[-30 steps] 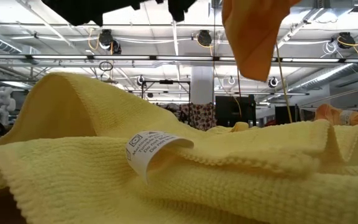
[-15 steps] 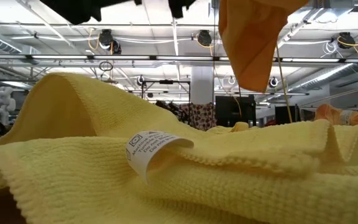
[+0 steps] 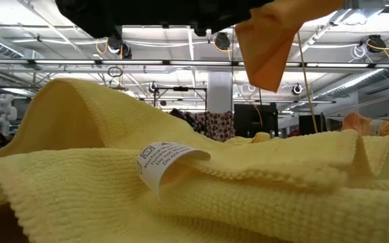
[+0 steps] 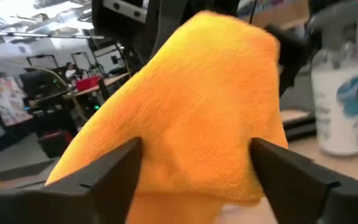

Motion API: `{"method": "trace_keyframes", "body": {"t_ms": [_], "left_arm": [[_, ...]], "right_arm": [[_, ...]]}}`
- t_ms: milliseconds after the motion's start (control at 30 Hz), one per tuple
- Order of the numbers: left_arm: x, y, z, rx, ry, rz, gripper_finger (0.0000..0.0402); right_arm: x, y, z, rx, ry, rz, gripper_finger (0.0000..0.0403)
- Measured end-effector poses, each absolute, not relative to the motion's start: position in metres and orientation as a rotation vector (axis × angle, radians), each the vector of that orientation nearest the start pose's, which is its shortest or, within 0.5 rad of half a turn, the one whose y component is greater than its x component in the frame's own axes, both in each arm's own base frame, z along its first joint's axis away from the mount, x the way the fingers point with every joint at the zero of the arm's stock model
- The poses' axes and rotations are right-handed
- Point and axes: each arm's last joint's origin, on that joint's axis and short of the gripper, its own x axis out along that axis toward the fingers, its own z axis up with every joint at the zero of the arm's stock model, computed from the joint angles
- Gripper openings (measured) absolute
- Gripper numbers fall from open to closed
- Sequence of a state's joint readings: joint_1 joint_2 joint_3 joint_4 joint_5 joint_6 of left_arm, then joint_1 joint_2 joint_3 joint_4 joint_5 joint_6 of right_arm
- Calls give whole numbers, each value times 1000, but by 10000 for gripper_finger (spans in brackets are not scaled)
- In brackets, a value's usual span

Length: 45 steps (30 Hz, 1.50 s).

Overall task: Sort microfiber towel by color & place in baskets
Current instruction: Put the orange microfiber cloth into the transparent bin

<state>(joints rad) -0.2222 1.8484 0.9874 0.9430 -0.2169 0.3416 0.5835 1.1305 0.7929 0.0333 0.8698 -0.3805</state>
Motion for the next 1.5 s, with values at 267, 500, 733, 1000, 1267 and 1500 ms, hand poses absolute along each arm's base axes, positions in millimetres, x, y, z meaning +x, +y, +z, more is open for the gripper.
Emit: {"method": "trace_keyframes", "body": {"t_ms": [267,500,733,1000,1267,1500], "left_arm": [[385,-76,226,310,-141,78,26],[385,-69,226,302,-130,164,14],[385,-69,229,292,-161,179,9],[384,-67,232,278,-177,236,8],[383,-65,235,214,-216,240,7],[383,-68,235,188,-218,237,6]], "right_arm": [[213,115,292,-459,264,-241,15],[207,113,286,-284,298,-265,106],[200,112,276,-166,375,-284,213],[201,115,276,-6,375,-211,303],[211,110,281,-6,311,-262,341],[229,101,276,-52,295,-313,348]]}}
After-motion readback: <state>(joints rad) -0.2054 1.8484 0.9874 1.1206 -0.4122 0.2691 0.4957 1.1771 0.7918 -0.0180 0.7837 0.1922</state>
